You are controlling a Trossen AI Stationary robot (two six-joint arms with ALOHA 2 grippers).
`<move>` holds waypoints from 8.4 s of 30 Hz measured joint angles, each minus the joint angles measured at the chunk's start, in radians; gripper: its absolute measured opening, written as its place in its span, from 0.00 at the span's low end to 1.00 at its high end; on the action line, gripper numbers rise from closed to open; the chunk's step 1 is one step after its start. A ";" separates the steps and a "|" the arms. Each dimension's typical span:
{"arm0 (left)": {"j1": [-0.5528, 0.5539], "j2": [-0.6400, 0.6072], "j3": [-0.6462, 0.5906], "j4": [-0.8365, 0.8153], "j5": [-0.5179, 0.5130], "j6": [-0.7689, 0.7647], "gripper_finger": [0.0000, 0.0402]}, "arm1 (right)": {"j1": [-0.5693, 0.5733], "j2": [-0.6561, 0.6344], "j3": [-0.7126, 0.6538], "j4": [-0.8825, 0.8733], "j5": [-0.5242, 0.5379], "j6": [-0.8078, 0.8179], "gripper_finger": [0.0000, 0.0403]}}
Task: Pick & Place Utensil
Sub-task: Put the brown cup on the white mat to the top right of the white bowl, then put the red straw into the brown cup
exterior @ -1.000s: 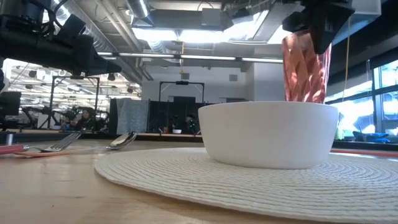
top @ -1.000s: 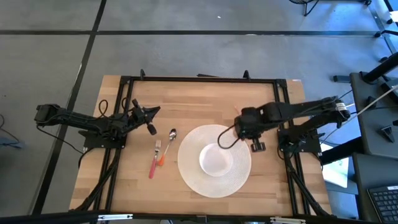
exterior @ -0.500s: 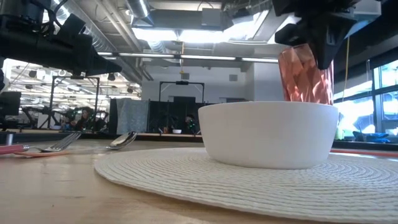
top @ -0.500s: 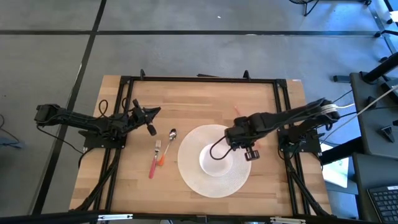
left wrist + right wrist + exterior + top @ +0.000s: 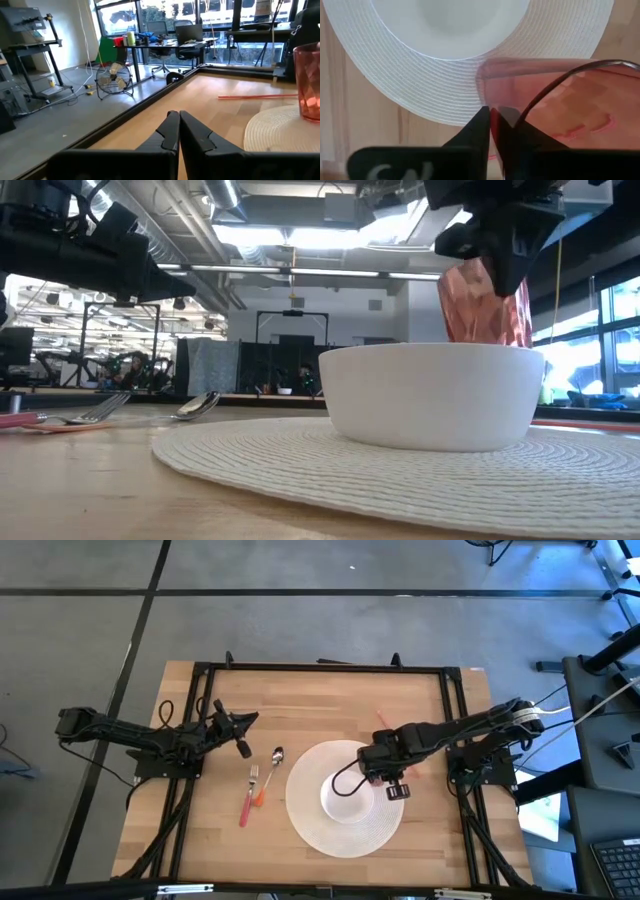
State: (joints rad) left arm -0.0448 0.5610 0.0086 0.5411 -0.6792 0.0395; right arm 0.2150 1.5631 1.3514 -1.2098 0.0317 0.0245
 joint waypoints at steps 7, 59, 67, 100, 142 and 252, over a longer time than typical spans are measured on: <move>0.000 0.000 0.000 0.000 0.000 0.000 0.01 | 0.000 0.000 0.000 -0.004 0.000 0.022 0.21; 0.000 0.000 0.000 -0.023 0.000 0.000 0.01 | -0.225 -0.696 -0.240 0.163 0.107 0.280 0.03; 0.000 0.000 0.000 -0.022 0.000 -0.003 0.01 | -0.228 -0.732 -0.479 0.174 0.090 0.491 0.10; 0.000 0.000 0.000 -0.023 0.000 -0.027 0.01 | -0.228 -0.518 -0.920 0.535 0.011 0.750 0.46; 0.000 0.000 0.000 -0.022 0.000 -0.029 0.01 | -0.233 -0.450 -0.350 0.044 0.410 0.484 0.01; 0.001 0.003 0.000 -0.068 -0.060 -0.079 0.01 | 0.215 -0.734 -1.181 1.810 0.499 0.029 0.09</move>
State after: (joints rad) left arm -0.0437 0.5635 0.0090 0.4736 -0.7387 -0.0399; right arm 0.4301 0.8288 0.1699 0.6005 0.5304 0.0532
